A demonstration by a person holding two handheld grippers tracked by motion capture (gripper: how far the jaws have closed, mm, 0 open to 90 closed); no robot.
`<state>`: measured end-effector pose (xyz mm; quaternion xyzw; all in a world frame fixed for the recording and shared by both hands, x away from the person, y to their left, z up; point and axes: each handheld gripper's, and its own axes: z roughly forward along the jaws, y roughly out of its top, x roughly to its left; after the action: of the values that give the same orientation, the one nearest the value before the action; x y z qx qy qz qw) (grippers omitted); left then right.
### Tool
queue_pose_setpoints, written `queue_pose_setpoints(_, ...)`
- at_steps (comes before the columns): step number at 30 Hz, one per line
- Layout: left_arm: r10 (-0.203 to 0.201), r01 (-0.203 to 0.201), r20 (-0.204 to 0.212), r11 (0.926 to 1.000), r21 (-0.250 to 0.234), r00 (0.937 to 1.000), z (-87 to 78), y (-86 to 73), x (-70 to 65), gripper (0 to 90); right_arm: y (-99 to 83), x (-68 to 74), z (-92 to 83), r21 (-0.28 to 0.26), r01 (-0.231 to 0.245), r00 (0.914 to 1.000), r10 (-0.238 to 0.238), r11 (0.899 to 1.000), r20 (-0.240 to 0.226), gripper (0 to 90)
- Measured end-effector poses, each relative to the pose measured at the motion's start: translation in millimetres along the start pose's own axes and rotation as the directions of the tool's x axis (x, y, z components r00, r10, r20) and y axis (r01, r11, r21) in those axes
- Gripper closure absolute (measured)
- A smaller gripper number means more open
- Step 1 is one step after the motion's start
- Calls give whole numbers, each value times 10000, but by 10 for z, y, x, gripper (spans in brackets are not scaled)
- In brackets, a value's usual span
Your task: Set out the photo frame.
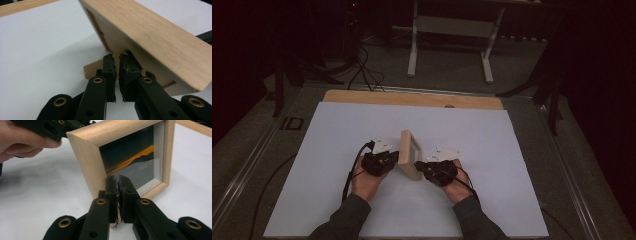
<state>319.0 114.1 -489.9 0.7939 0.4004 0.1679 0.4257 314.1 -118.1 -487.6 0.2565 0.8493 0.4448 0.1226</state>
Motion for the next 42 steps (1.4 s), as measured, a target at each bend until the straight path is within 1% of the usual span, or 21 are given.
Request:
queue_pose_setpoints(1, -95, 95, 2, 9999, -43, 10000, -19, -5, 12, 815, 1, -7, -7, -23, 4, 10000, -4, 10000, 4, 840)
queue_pose_setpoints(3, -137, 137, 43, 9999, -82, 9999, -29, -7, 19, 788, 1, -14, -16, -42, -31, 10000, 31, 10000, 36, 829)
queue_pose_setpoints(4, -201, 204, 187, 9997, -135, 9996, -64, -10, 36, 788, 1, -19, -21, -43, -36, 10000, 36, 10000, 51, 817)
queue_pose_setpoints(5, -235, 239, 263, 9996, -166, 9994, -76, -11, 38, 762, 0, -30, -32, -85, -100, 9999, 101, 9999, 120, 793)
queue_pose_setpoints(8, -249, 258, 377, 9994, -219, 9990, -110, -12, 42, 715, -5, -39, -43, -129, -178, 9994, 181, 9998, 281, 752)
queue_pose_setpoints(12, -323, 334, 282, 9987, -378, 9991, -157, -16, 52, 654, -11, -54, -57, -139, -248, 9989, 254, 9996, 400, 695)
queue_pose_setpoints(14, -382, 390, 186, 9983, -440, 9991, -183, -18, 63, 614, -12, -61, -61, -171, -285, 9987, 291, 9994, 410, 682)
queue_pose_setpoints(17, -495, 503, 172, 9974, -525, 9986, -216, -20, 79, 596, -13, -65, -65, -161, -262, 9985, 269, 9995, 472, 652)
queue_pose_setpoints(21, -527, 535, 150, 9967, -611, 9985, -259, -14, 89, 574, -15, -70, -72, -135, -251, 9985, 257, 9996, 475, 615)
queue_pose_setpoints(24, -552, 547, -40, 9956, -765, 9985, -296, -3, 95, 532, -16, -76, -80, -144, -279, 9985, 285, 9995, 460, 598)
queue_pose_setpoints(28, -544, 530, -118, 9940, -956, 9984, -353, 19, 99, 484, -18, -85, -90, -160, -338, 9984, 344, 9993, 443, 585)
queue_pose_setpoints(34, -502, 496, -26, 9931, -1064, 9987, -417, 49, 82, 433, -22, -103, -104, -220, -400, 9981, 410, 9990, 471, 567)
queue_pose_setpoints(35, -457, 459, 37, 9935, -1040, 9989, -423, 54, 79, 430, -21, -106, -106, -235, -411, 9980, 422, 9989, 470, 564)
queue_pose_setpoints(37, -422, 423, 36, 9932, -1086, 9991, -437, 62, 64, 416, -21, -109, -111, -244, -432, 9979, 443, 9988, 478, 557)
queue_pose_setpoints(42, -431, 452, 195, 9919, -1191, 9989, -467, 81, 43, 398, -20, -115, -119, -277, -468, 9977, 481, 9985, 468, 551)
